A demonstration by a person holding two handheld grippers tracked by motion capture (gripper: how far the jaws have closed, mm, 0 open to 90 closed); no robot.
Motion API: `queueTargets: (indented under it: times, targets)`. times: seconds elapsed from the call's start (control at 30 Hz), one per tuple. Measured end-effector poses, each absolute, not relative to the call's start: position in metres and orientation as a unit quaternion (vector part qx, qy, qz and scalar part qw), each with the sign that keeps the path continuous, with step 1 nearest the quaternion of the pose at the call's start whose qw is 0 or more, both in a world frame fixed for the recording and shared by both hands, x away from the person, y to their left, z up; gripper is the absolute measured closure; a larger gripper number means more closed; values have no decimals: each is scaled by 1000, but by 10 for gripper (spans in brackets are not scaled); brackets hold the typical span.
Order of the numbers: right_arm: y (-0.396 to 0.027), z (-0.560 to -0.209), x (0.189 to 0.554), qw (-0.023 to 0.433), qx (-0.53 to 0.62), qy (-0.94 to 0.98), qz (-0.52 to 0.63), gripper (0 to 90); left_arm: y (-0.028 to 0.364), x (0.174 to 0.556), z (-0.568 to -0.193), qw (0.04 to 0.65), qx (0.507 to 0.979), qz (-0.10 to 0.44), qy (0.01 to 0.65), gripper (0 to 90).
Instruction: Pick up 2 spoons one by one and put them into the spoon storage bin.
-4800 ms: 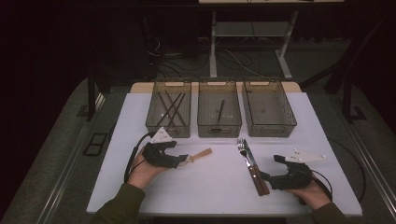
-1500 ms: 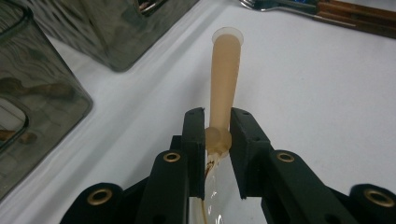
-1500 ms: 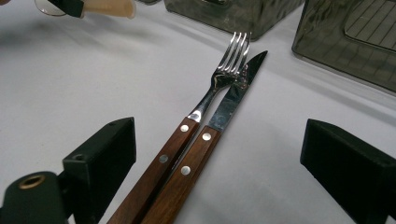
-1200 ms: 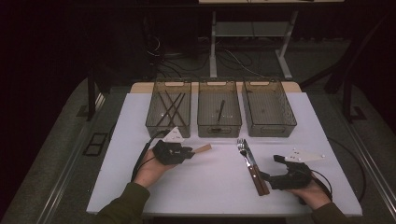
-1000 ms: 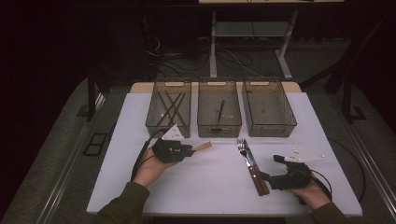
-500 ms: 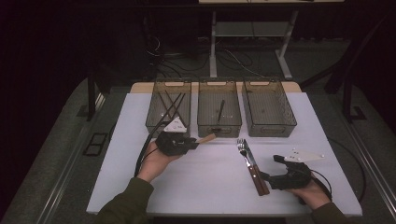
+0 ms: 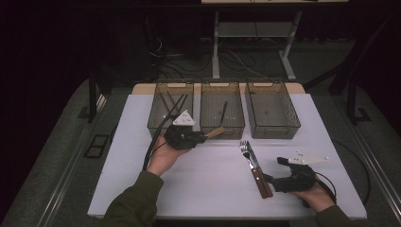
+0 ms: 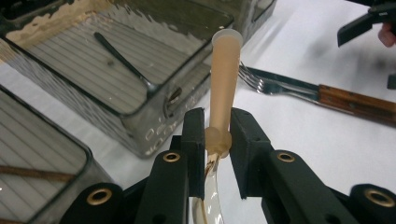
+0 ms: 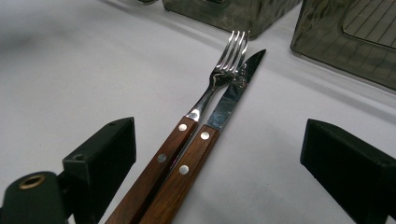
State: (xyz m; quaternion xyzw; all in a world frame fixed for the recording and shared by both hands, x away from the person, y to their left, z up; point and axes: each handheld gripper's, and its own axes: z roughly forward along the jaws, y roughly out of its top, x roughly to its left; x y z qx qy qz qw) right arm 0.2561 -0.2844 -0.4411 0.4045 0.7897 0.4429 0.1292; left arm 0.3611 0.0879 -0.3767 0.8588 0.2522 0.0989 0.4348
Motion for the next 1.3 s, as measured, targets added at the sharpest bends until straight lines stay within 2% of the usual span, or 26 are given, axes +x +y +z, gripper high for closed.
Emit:
queueTargets:
  times: [0.7, 1.3]
  targets:
    - [-285, -440, 256, 130, 404, 787, 449, 101, 56, 415, -354, 430, 851, 122, 274, 764]
    - [-285, -439, 255, 126, 404, 783, 456, 101, 15, 455, -377, 368, 870, 123, 305, 762]
